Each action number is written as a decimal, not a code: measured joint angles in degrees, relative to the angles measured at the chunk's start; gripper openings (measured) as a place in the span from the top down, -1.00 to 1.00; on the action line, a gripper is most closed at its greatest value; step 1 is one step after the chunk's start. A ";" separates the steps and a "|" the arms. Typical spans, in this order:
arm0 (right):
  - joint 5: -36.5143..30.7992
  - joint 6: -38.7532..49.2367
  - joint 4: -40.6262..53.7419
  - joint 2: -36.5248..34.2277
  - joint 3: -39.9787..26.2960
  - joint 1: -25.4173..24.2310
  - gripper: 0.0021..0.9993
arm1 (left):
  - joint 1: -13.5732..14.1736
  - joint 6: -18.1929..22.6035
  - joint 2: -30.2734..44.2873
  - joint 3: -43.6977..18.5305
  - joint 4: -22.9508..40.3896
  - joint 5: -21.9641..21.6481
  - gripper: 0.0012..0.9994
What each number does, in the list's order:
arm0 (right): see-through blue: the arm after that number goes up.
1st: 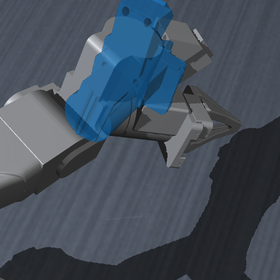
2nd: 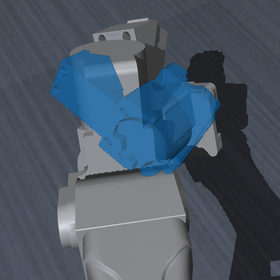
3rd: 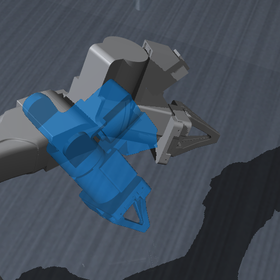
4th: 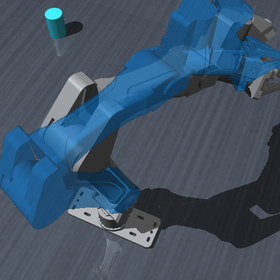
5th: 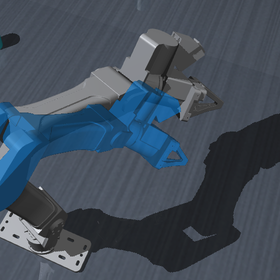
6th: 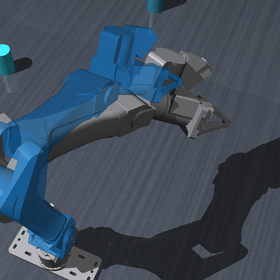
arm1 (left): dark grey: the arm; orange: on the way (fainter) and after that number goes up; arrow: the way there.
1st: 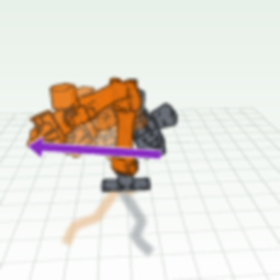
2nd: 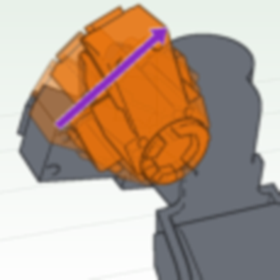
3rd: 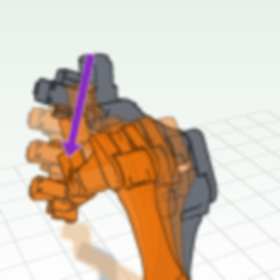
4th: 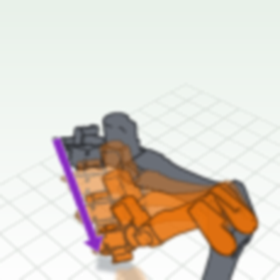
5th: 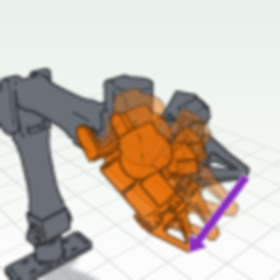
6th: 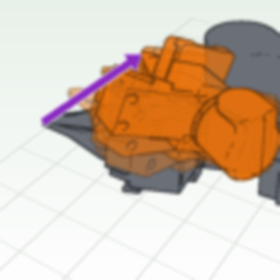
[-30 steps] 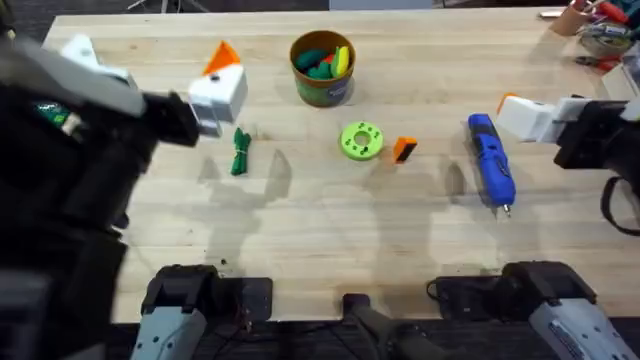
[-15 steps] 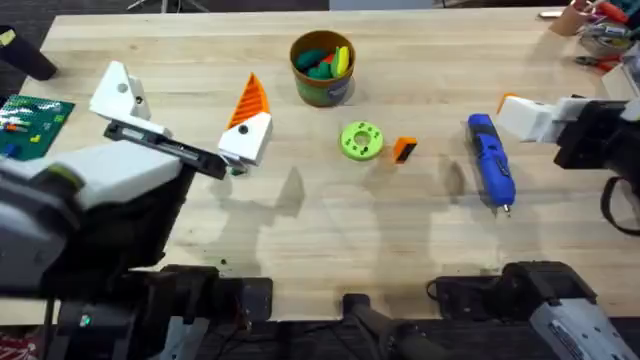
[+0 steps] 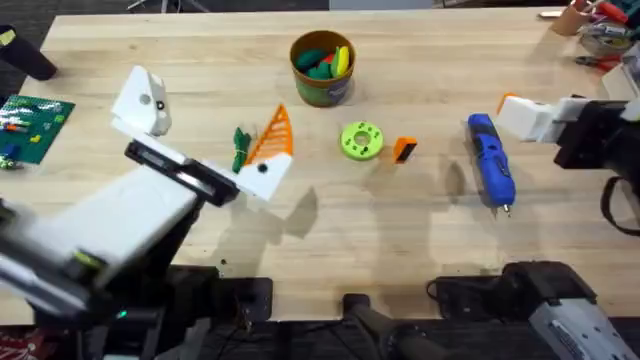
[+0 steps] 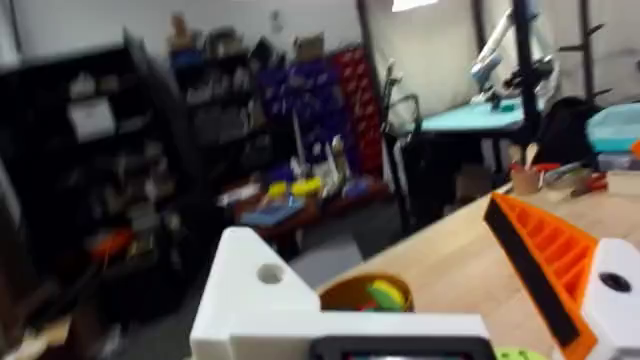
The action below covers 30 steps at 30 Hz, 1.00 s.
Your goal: Pick up the gripper from the table and insert it into the empty holder that is missing its gripper. Then pick up a screw, insert it into the mounting hole, and use the screwdriver to tighten it. Finally, clean up the table by picking up the vegetable and placing it into the bucket.
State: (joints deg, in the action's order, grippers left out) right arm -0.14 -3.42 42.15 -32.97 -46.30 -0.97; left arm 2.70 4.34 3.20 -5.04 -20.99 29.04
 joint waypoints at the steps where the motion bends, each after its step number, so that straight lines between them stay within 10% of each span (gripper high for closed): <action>1: 0.00 0.00 0.00 0.00 0.00 0.00 -0.84 | 0.00 0.04 -0.38 1.04 -2.20 1.16 -0.97; 20: 0.00 -0.01 0.01 -0.02 0.00 0.00 -0.84 | 0.00 -0.06 -3.19 3.50 4.89 25.82 -0.97; 30: 0.00 -0.01 0.00 -0.02 0.00 0.00 -0.84 | -2.40 -11.00 -3.19 3.52 10.88 33.44 -0.97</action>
State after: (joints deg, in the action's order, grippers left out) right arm -0.14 -3.43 42.15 -32.99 -46.30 -0.97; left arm 0.30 -6.67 0.01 -1.52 -10.11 62.47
